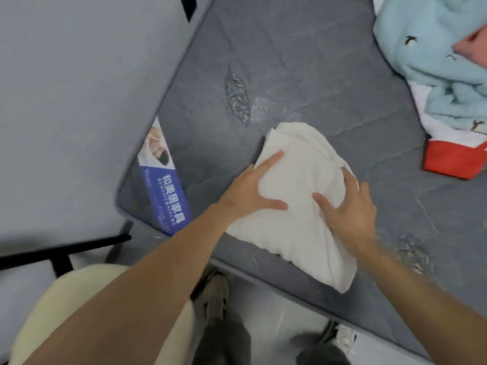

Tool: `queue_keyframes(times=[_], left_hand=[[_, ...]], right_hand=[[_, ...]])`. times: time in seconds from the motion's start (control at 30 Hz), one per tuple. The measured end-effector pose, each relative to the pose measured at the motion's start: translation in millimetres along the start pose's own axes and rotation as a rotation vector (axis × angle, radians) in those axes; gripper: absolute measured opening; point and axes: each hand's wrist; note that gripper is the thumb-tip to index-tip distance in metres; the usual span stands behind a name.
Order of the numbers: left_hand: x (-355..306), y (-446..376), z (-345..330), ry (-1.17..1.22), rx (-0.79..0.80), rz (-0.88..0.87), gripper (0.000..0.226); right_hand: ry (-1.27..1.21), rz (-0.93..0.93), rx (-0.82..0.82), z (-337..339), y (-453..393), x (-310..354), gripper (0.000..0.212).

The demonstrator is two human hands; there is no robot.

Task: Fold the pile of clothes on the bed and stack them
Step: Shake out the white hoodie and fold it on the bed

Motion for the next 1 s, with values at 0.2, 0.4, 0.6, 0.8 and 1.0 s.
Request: queue_keyframes(times=[0.2,0.4,0.6,0.8,1.0], left_hand=[[116.4,65.6,112.8,-0.082,-0.025,0.044,0.119],[183.2,85.7,184.1,-0.216,-0.072,0.057,0.118],[212.6,96.1,200.3,-0.203,-0.134,0.135,0.118],[214.4,98.9,191.4,-0.192,-0.286,0.1,0.11],[209.1,105.0,191.9,-0.5,-0.444,0.17,0.097]], right_hand=[[0.011,0.109,0.051,-122.6,42.9,110.5,0.084],[0.051,0.197,0.058,-191.6,52.8,171.2,0.078],[0.11,0.344,0.023,-211.2,42.5,185.9,0.068],[0.034,0.52,-0.033,-199.8,22.1,188.1,0.049],[0.353,0.423,-0.107,-195.5,8.9,196.5,0.053]])
Point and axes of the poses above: each hand's wrist, its own y-axis away from the middle knuckle, its own z-axis out of the back of the hand, x = y × z, and after that the axes turned 9 degrees about -y, right-handed
